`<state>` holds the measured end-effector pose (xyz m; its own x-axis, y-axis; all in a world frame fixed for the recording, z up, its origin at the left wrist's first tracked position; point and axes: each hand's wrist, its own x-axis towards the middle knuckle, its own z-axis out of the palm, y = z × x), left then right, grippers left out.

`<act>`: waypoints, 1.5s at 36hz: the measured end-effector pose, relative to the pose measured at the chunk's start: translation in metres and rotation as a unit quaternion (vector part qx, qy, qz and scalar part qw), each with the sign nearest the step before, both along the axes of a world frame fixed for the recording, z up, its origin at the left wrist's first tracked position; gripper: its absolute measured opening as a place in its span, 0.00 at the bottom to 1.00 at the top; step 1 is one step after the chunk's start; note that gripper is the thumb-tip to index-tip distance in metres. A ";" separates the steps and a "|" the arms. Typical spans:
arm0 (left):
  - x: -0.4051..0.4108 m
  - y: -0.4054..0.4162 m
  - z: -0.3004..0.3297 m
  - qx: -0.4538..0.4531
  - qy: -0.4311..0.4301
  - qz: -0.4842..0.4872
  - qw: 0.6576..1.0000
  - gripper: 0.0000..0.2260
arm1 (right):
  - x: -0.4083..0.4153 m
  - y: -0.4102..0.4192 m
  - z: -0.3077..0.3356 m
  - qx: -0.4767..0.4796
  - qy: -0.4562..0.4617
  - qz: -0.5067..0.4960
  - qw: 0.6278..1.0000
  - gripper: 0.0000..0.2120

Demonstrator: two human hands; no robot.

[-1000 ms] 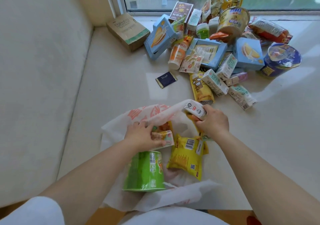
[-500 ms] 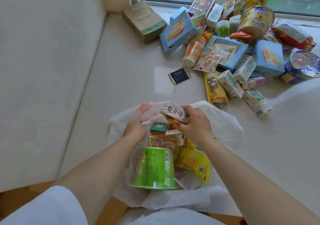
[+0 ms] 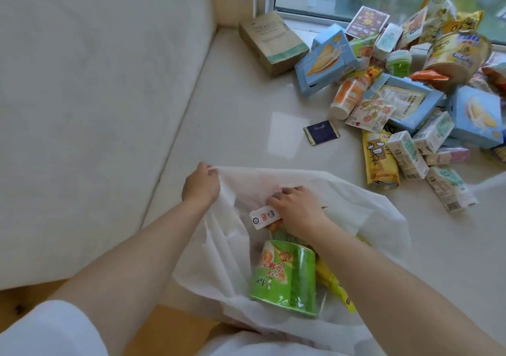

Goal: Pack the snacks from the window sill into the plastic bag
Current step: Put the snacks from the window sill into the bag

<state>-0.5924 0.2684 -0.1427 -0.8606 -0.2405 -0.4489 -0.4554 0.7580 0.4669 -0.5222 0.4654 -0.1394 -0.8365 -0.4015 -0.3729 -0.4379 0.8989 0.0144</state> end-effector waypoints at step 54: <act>-0.102 0.260 -0.050 -0.103 0.012 -0.379 0.920 0.24 | -0.054 0.215 -0.035 -0.093 0.042 -0.616 0.781 0.35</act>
